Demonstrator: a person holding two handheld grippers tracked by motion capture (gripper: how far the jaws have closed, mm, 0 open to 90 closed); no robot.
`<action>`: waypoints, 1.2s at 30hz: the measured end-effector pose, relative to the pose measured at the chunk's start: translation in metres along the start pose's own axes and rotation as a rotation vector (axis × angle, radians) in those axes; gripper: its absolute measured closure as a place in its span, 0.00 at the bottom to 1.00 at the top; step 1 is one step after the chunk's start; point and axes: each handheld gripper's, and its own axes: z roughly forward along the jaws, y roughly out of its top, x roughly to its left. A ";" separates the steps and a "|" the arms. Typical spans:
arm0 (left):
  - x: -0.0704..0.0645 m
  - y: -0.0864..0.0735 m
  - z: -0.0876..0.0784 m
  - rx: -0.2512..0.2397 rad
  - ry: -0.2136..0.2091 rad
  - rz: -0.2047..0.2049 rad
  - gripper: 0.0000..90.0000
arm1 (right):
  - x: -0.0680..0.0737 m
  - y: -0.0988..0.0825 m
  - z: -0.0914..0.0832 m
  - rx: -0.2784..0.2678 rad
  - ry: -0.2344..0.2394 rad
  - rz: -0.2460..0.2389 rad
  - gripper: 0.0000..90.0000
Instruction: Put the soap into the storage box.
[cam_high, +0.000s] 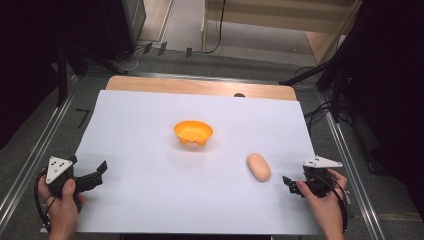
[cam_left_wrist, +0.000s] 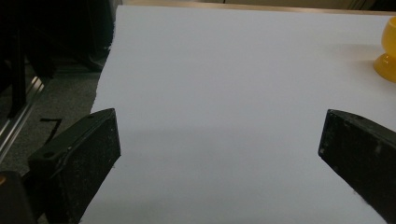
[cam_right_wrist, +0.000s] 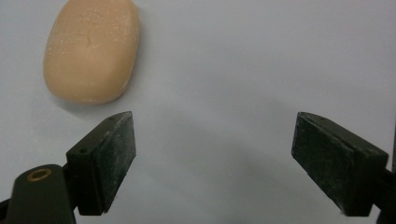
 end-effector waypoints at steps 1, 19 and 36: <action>0.000 0.000 0.000 0.001 0.000 0.001 0.00 | 0.001 0.003 0.001 0.020 0.007 -0.007 0.15; -0.001 0.000 0.000 0.002 0.002 0.005 0.00 | 0.019 0.041 0.011 0.139 0.050 -0.081 0.15; -0.001 0.000 0.001 0.005 0.000 0.009 0.00 | 0.044 0.071 0.024 0.185 0.105 -0.091 0.15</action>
